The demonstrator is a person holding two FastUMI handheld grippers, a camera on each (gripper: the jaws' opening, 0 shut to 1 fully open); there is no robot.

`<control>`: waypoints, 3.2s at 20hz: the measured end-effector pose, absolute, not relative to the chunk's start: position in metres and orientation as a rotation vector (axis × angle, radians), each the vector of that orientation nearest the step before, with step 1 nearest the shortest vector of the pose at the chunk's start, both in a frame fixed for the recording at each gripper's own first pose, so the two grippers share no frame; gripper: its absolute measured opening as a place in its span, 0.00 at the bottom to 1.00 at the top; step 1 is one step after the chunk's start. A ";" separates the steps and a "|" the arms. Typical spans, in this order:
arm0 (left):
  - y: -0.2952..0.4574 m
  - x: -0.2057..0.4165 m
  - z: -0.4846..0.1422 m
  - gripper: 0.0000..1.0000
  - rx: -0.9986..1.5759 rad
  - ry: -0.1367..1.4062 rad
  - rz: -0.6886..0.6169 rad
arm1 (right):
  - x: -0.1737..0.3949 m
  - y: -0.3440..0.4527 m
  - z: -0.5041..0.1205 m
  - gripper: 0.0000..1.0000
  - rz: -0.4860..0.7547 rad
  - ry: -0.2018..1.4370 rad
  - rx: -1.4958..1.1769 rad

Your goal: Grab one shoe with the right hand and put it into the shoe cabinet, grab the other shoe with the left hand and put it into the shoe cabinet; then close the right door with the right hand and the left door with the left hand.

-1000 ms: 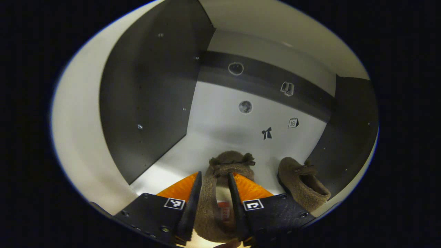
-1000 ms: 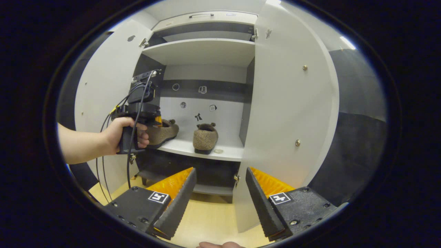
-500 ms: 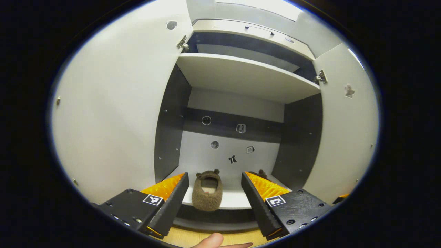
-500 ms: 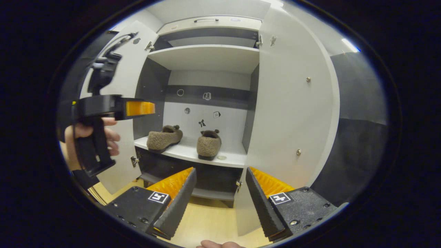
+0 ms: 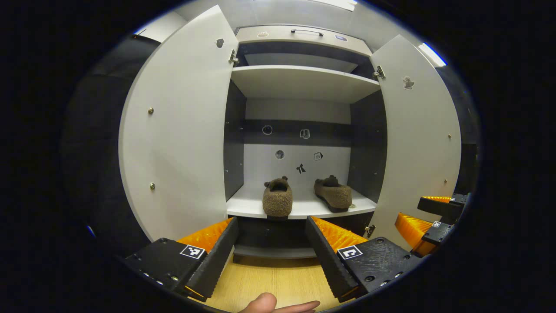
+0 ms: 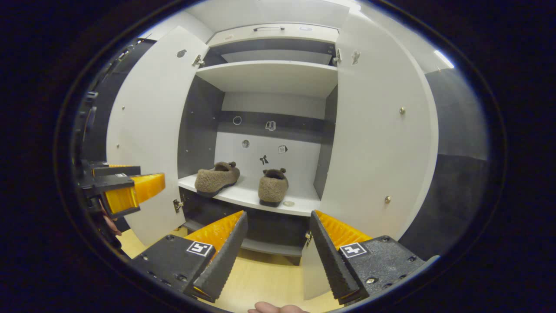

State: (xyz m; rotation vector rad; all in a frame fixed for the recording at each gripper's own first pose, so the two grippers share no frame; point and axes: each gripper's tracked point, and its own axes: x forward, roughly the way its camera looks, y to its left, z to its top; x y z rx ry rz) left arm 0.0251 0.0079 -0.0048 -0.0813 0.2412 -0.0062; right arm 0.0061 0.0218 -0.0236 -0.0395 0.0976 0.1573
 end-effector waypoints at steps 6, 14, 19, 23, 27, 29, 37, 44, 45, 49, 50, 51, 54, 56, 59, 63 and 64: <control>-0.008 0.055 -0.026 0.95 -0.197 0.273 -0.028 | -0.052 -0.061 0.090 0.91 -0.033 -0.216 -0.095; -0.090 0.079 -0.002 0.95 -0.129 0.203 -0.214 | -0.063 -0.168 0.070 0.91 -0.258 -0.089 -0.113; -0.108 0.065 0.022 0.95 -0.019 0.103 -0.286 | -0.032 -0.170 -0.010 0.92 -0.139 0.176 0.019; -0.096 0.052 0.026 0.94 0.061 0.064 -0.264 | -0.017 -0.142 -0.024 0.88 -0.065 0.216 0.060; -0.087 0.044 0.022 0.96 0.076 0.068 -0.245 | -0.016 -0.122 -0.017 0.85 -0.017 0.202 0.014; -0.079 0.044 0.020 0.96 0.078 0.079 -0.222 | -0.015 -0.109 -0.017 0.85 0.023 0.203 0.008; -0.043 0.034 0.012 0.96 0.080 0.109 -0.114 | -0.004 -0.063 -0.013 0.85 0.153 0.197 -0.001; -0.005 0.021 -0.001 0.96 0.103 0.151 -0.007 | 0.020 -0.013 -0.010 0.85 0.261 0.183 -0.032; 0.000 0.019 -0.002 0.96 0.107 0.152 0.007 | 0.024 -0.005 -0.009 0.85 0.275 0.180 -0.031; 0.025 0.006 0.000 0.96 0.128 0.156 0.077 | 0.033 0.037 -0.012 0.85 0.371 0.199 0.000; 0.032 0.003 0.003 0.96 0.134 0.151 0.094 | 0.034 0.047 -0.010 0.86 0.394 0.192 0.007; 0.040 -0.001 0.007 0.96 0.142 0.144 0.114 | 0.034 0.057 -0.009 0.86 0.411 0.187 0.003; 0.065 -0.016 0.015 0.96 0.170 0.134 0.176 | 0.033 0.077 -0.025 0.86 0.458 0.220 -0.004; 0.083 -0.031 0.016 0.96 0.179 0.140 0.218 | 0.032 0.087 -0.036 0.86 0.483 0.257 0.002; 0.118 -0.051 0.024 0.96 0.199 0.141 0.297 | 0.035 0.098 -0.039 0.87 0.497 0.275 0.011; 0.161 -0.073 0.042 0.96 0.242 0.106 0.390 | 0.032 0.114 -0.047 0.87 0.523 0.298 -0.009; 0.171 -0.076 0.045 0.96 0.251 0.100 0.412 | 0.031 0.118 -0.050 0.87 0.527 0.306 -0.019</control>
